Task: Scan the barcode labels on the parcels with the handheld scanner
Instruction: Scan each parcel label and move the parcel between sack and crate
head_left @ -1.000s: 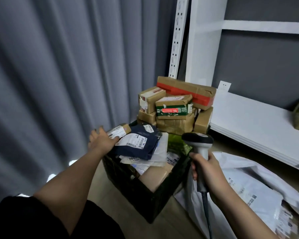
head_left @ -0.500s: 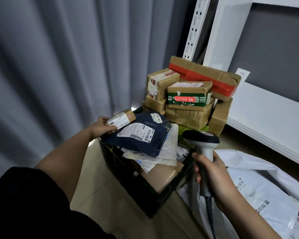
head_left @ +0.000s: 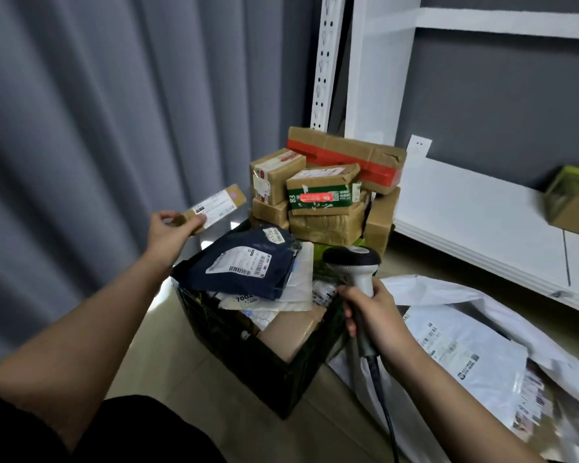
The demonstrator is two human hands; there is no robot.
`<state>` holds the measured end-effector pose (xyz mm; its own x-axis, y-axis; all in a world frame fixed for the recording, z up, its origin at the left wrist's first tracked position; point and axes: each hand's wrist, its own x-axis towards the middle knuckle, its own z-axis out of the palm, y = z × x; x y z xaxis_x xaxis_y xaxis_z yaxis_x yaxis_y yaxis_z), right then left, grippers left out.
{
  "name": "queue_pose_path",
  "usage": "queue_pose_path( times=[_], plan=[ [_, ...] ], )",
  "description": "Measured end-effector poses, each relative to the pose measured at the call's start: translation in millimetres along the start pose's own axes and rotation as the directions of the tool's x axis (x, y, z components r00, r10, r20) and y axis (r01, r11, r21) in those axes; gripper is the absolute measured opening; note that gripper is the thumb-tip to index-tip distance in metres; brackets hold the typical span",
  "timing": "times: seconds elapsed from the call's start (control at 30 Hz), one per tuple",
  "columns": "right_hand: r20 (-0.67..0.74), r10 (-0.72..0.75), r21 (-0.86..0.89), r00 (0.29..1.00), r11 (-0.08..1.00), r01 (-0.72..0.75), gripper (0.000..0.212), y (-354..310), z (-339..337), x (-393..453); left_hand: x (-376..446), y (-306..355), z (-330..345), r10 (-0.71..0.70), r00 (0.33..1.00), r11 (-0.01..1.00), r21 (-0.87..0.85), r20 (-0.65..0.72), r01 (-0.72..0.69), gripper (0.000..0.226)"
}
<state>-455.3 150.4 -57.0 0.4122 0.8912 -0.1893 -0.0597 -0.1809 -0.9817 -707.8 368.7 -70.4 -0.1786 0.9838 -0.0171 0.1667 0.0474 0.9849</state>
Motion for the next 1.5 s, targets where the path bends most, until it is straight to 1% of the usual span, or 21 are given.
queue_pose_path(
  times=[0.07, 0.1, 0.17, 0.23, 0.37, 0.43, 0.5, 0.57, 0.6, 0.63, 0.67, 0.73, 0.8, 0.87, 0.93, 1.0, 1.07, 1.2, 1.27, 1.4, 1.5],
  plan=[
    [-0.012, -0.03, 0.018, 0.999, 0.999, 0.031, 0.012, -9, -10, -9, -30, 26, 17, -0.001, 0.997, 1.0, -0.001, 0.076, 0.001, 0.052],
    [-0.018, -0.053, 0.027, 0.998, 0.998, 0.053, 0.011, -14, -16, -14, -51, 39, 26, -0.025, 0.991, 1.0, -0.011, 0.129, 0.027, 0.051],
    [-0.037, -0.106, 0.036, 0.994, 0.994, 0.108, 0.01, -24, -28, -23, -85, 56, 43, -0.065, 0.964, 0.996, -0.036, 0.258, 0.077, 0.048],
    [-0.064, -0.159, 0.026, 0.985, 0.987, 0.161, 0.011, -34, -43, -33, -116, 65, 58, -0.112, 0.928, 0.987, -0.068, 0.356, 0.145, 0.049],
    [-0.098, -0.226, -0.003, 0.969, 0.974, 0.227, 0.011, -40, -72, -51, -154, 65, 84, -0.203, 0.852, 0.941, -0.145, 0.482, 0.307, 0.049],
    [-0.088, -0.248, -0.017, 0.965, 0.969, 0.248, 0.013, -40, -84, -57, -163, 62, 97, -0.204, 0.835, 0.924, -0.18, 0.511, 0.336, 0.049],
    [-0.08, -0.252, -0.04, 0.964, 0.968, 0.249, 0.015, -41, -94, -64, -169, 61, 111, -0.15, 0.85, 0.933, -0.213, 0.505, 0.291, 0.047],
    [-0.081, -0.23, -0.069, 0.97, 0.972, 0.225, 0.015, -40, -103, -69, -176, 62, 125, -0.063, 0.86, 0.945, -0.248, 0.507, 0.215, 0.046],
    [-0.084, -0.221, -0.081, 0.972, 0.973, 0.214, 0.014, -40, -106, -71, -178, 63, 131, 0.009, 0.867, 0.959, -0.249, 0.498, 0.133, 0.049],
    [-0.09, -0.214, -0.089, 0.973, 0.975, 0.206, 0.013, -39, -110, -73, -180, 63, 136, 0.103, 0.869, 0.971, -0.24, 0.484, 0.019, 0.053],
    [-0.095, -0.204, -0.092, 0.974, 0.976, 0.196, 0.013, -39, -113, -75, -180, 62, 141, 0.213, 0.852, 0.966, -0.232, 0.478, -0.111, 0.058],
    [-0.115, -0.17, -0.087, 0.979, 0.983, 0.16, 0.015, -36, -119, -79, -181, 62, 149, 0.39, 0.787, 0.921, -0.221, 0.478, -0.322, 0.065],
    [-0.129, -0.152, -0.085, 0.98, 0.986, 0.142, 0.016, -34, -123, -85, -183, 64, 155, 0.517, 0.722, 0.853, -0.206, 0.461, -0.479, 0.071],
    [-0.131, -0.158, -0.082, 0.979, 0.986, 0.148, 0.014, -34, -127, -91, -184, 65, 159, 0.622, 0.647, 0.768, -0.185, 0.44, -0.613, 0.072],
    [-0.134, -0.155, -0.07, 0.979, 0.987, 0.146, 0.013, -34, -129, -95, -184, 66, 158, 0.699, 0.578, 0.68, -0.14, 0.421, -0.72, 0.071],
    [-0.13, -0.15, -0.055, 0.98, 0.988, 0.144, 0.013, -33, -130, -97, -183, 66, 156, 0.743, 0.536, 0.612, -0.084, 0.4, -0.786, 0.068],
    [-0.123, -0.154, -0.058, 0.98, 0.987, 0.148, 0.015, -31, -128, -97, -180, 65, 154, 0.768, 0.511, 0.56, -0.02, 0.386, -0.828, 0.069],
    [-0.065, -0.17, -0.065, 0.983, 0.984, 0.165, 0.019, -30, -118, -95, -170, 59, 150, 0.784, 0.499, 0.502, 0.096, 0.37, -0.86, 0.07],
    [-0.029, -0.178, -0.074, 0.984, 0.982, 0.176, 0.02, -30, -113, -94, -166, 56, 148, 0.778, 0.514, 0.497, 0.148, 0.361, -0.855, 0.068],
    [0.011, -0.193, -0.082, 0.981, 0.978, 0.193, 0.014, -28, -108, -95, -159, 54, 146, 0.744, 0.578, 0.542, 0.204, 0.335, -0.815, 0.065],
    [0.022, -0.206, -0.083, 0.978, 0.975, 0.207, 0.014, -30, -108, -97, -156, 53, 147, 0.738, 0.591, 0.548, 0.222, 0.326, -0.807, 0.065]
  ],
)
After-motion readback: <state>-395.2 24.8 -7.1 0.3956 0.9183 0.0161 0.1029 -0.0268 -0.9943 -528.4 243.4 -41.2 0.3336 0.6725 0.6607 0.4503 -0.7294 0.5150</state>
